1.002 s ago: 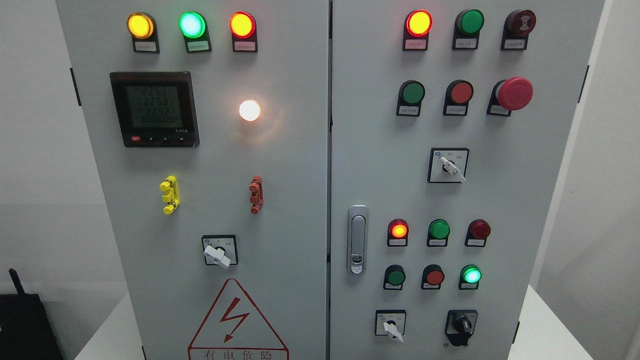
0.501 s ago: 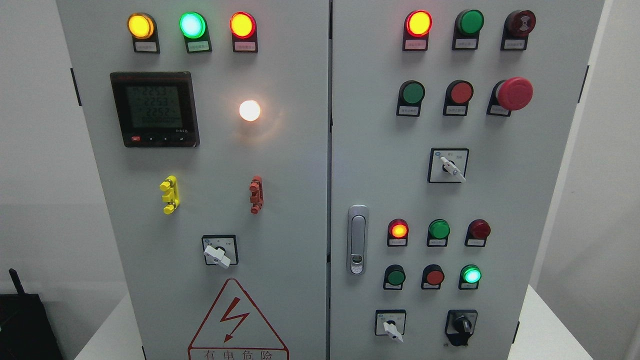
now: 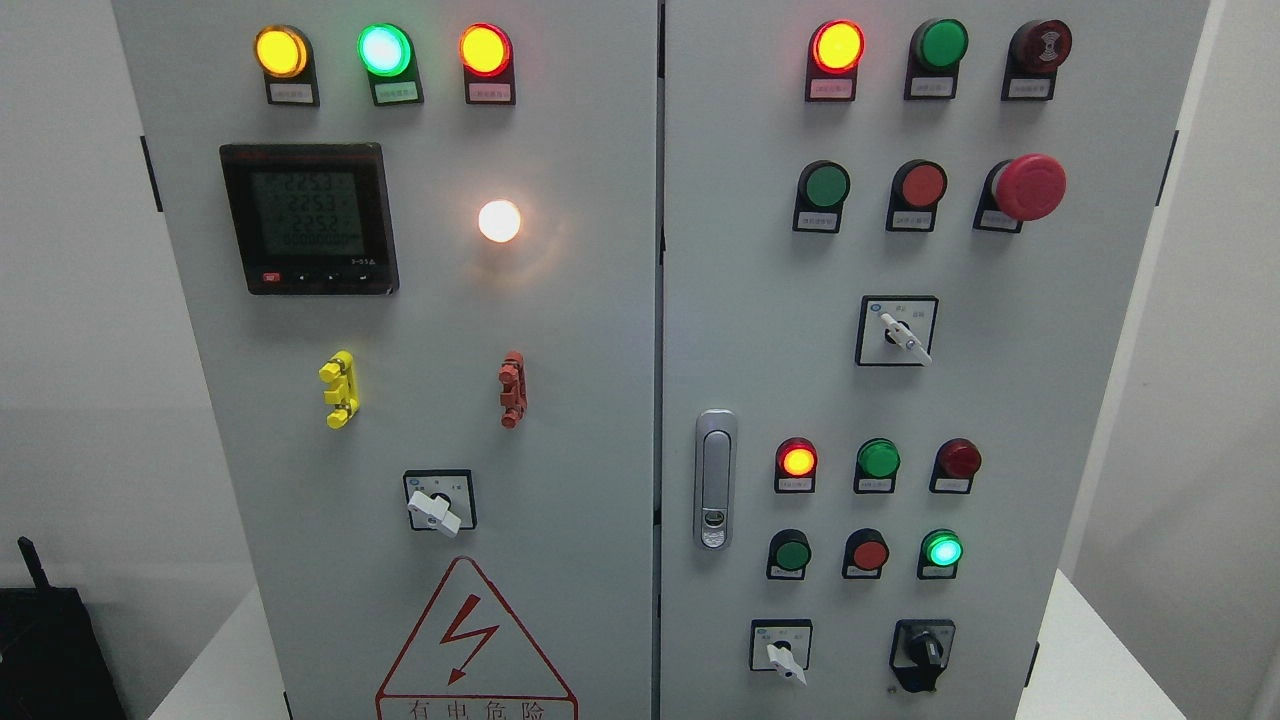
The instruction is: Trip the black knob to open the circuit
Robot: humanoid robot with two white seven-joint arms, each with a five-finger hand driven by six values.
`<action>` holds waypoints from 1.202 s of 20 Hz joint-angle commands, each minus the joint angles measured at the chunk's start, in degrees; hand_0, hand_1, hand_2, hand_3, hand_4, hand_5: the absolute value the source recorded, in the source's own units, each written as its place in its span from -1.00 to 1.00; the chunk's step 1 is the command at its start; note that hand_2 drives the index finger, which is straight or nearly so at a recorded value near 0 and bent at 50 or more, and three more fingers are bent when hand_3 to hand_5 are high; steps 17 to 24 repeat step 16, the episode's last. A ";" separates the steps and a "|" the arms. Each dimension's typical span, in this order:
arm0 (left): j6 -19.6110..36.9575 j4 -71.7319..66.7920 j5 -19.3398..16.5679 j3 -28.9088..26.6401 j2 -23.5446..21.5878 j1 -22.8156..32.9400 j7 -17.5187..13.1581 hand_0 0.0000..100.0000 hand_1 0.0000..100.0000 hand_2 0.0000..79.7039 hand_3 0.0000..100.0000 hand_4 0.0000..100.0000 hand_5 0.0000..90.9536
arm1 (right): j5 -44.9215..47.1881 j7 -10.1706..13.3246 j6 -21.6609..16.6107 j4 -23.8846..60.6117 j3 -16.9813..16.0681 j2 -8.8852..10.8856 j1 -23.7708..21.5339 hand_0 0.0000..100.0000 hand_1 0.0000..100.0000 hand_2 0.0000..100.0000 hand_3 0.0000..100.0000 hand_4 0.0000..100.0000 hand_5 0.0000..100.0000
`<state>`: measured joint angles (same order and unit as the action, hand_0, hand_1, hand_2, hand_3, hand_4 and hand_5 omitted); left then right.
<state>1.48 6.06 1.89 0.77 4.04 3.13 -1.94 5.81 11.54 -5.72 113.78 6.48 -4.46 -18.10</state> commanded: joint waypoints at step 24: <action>0.19 0.01 0.14 -0.07 0.00 -0.14 0.01 -0.76 -0.22 -1.00 -1.00 -1.00 -1.00 | 0.07 -1.35 -1.23 1.62 0.20 -0.20 0.00 -1.00 -0.96 -1.00 -0.94 -1.00 -1.00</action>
